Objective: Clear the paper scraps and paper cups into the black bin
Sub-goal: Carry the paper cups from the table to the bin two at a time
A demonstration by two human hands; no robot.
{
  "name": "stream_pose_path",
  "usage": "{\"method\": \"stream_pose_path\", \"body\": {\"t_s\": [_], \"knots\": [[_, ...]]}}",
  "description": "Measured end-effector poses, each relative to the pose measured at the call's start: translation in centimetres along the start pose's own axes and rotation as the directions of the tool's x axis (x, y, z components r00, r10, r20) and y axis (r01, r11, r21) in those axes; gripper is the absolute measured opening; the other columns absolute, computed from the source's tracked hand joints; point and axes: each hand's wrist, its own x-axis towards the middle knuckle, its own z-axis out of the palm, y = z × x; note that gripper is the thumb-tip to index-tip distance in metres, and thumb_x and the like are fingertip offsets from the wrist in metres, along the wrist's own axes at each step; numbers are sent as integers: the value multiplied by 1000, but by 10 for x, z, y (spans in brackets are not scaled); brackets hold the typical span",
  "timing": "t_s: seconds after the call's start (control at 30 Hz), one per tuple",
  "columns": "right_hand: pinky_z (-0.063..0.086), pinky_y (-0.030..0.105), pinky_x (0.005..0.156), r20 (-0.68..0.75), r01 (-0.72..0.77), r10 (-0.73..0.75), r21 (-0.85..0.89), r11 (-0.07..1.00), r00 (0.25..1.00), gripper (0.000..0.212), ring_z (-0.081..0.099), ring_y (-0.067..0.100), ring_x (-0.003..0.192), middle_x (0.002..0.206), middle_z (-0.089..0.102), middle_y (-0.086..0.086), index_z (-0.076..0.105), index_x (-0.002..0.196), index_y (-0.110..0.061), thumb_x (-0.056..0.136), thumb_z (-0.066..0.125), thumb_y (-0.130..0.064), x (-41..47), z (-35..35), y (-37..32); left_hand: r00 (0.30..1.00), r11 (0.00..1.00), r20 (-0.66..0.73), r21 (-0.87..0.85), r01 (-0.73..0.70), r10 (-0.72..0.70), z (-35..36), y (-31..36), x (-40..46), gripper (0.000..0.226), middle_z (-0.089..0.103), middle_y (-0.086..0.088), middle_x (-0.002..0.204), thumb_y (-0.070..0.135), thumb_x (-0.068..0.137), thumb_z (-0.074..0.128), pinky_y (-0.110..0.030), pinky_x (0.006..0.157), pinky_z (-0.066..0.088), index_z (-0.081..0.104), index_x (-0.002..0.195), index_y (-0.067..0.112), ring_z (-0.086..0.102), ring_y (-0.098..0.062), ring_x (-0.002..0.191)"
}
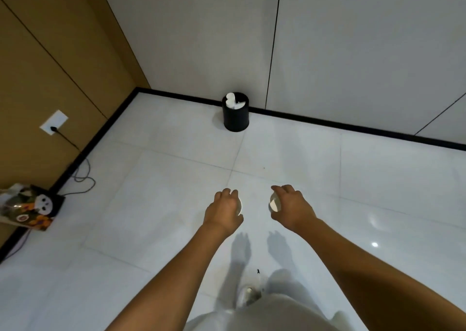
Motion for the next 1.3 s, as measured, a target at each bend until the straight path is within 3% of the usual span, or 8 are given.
{"method": "stream_pose_path", "body": {"t_s": [0.37,0.8,1.07,1.3], "knots": [[49,37,93,-30,35,-34,31,999,999,70,40,27,124,142,37,1,32,147,-24,84,64,-24,230,-87,-32,998,1000,-54,5,31,-31,-95,-25,226,59,36,-2,142,31,89,57,-37,91,45,34,140,15,33,-22,130],[49,36,86,55,75,-74,-1,997,996,75,41,27,123,141,37,2,31,146,-25,81,67,-25,477,-177,-76,991,993,-78,-56,105,-109,-196,-62,451,59,38,0,139,34,87,60,-36,90,46,36,138,18,36,-20,128],[46,33,84,4,78,-78,-4,997,997,73,44,27,120,139,40,3,36,143,-24,78,70,-24,643,-227,-118,995,996,-85,-69,52,-58,-262,-103,615,62,36,-3,140,32,89,59,-34,90,45,32,141,15,35,-22,127],[45,36,97,9,59,-59,8,998,998,72,44,30,123,140,42,5,35,145,-23,81,68,-23,740,-271,-131,997,999,-67,-49,23,-26,-311,-106,720,62,38,-4,140,33,89,62,-32,91,46,33,141,15,38,-22,127]]}}
